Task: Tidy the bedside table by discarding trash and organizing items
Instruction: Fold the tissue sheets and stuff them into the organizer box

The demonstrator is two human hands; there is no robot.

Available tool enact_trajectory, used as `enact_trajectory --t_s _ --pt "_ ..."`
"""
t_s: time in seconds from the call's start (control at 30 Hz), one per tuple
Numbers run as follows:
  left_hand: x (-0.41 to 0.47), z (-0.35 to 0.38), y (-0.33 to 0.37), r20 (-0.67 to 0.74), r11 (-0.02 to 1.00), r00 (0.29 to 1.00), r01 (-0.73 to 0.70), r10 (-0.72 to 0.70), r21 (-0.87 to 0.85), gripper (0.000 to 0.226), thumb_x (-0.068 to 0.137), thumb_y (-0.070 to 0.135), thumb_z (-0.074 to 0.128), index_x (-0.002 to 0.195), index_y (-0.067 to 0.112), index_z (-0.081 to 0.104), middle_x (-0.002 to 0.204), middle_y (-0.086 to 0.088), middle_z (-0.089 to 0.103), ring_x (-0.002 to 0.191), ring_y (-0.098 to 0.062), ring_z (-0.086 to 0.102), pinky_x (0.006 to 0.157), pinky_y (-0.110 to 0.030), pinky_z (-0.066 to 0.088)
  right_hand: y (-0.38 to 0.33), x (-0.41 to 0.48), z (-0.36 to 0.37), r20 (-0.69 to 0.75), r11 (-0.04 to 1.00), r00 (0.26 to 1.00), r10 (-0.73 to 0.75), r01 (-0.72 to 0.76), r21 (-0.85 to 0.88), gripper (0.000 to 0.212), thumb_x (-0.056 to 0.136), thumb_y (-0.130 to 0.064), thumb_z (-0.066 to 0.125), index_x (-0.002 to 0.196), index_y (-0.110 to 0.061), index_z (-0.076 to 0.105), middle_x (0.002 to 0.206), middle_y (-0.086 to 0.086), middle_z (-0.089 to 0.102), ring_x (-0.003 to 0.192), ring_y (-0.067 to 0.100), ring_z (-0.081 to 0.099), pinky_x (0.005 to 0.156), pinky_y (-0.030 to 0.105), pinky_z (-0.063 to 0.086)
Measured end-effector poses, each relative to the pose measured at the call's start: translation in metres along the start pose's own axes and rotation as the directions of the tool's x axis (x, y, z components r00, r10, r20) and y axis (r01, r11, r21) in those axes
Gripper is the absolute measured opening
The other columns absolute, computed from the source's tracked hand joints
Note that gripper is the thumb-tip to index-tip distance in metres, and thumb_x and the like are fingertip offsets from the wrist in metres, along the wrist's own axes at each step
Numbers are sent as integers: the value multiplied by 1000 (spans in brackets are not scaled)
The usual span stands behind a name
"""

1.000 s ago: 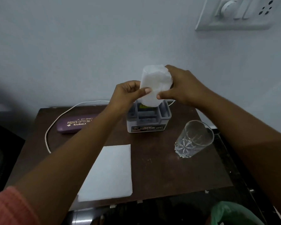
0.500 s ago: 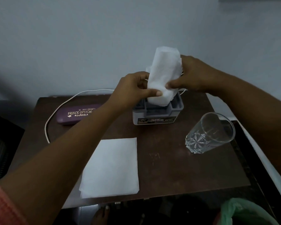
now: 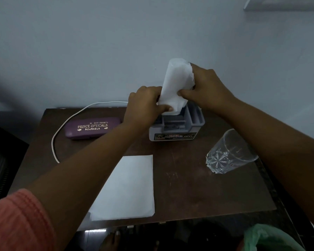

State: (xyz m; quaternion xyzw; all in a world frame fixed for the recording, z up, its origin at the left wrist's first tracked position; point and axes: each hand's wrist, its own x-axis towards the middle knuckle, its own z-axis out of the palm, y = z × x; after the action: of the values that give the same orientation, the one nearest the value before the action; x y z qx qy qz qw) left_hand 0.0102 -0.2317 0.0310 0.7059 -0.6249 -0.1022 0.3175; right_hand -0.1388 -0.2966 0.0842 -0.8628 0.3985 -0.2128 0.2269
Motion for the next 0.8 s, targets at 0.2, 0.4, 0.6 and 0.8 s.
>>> enact_trajectory --t_s 0.2,0.4,0.6,0.8 --pt "-1 6 -2 -46 993 999 -15 20 117 46 73 48 71 105 16 65 101 -5 63 95 -25 54 79 -36 37 2 -6 1 16 991 998 -54 55 -120 46 82 -16 66 125 -15 49 111 14 64 97 29 60 84 45 52" --pt "-1 -1 -4 -55 997 998 -6 11 78 41 75 46 70 105 18 65 102 -5 68 99 -25 56 82 -36 32 -1 -10 3 -54 975 986 -155 144 -168 36 85 -15 62 118 -11 50 103 14 65 89 28 61 74 39 52" --pt "-3 0 5 -45 986 998 -43 51 163 36 77 45 68 98 16 65 94 -6 68 96 -27 53 78 -34 26 -1 -11 2 -66 990 992 -103 96 -102 42 81 -15 64 120 -14 50 101 14 65 87 28 62 75 44 54" --pt "1 -1 3 -25 991 999 -26 29 129 32 77 44 68 97 19 67 91 0 69 98 -23 51 79 -33 24 4 -15 3 -50 988 995 -86 79 -129 43 82 -14 64 122 -13 49 105 16 64 91 31 61 77 43 53"
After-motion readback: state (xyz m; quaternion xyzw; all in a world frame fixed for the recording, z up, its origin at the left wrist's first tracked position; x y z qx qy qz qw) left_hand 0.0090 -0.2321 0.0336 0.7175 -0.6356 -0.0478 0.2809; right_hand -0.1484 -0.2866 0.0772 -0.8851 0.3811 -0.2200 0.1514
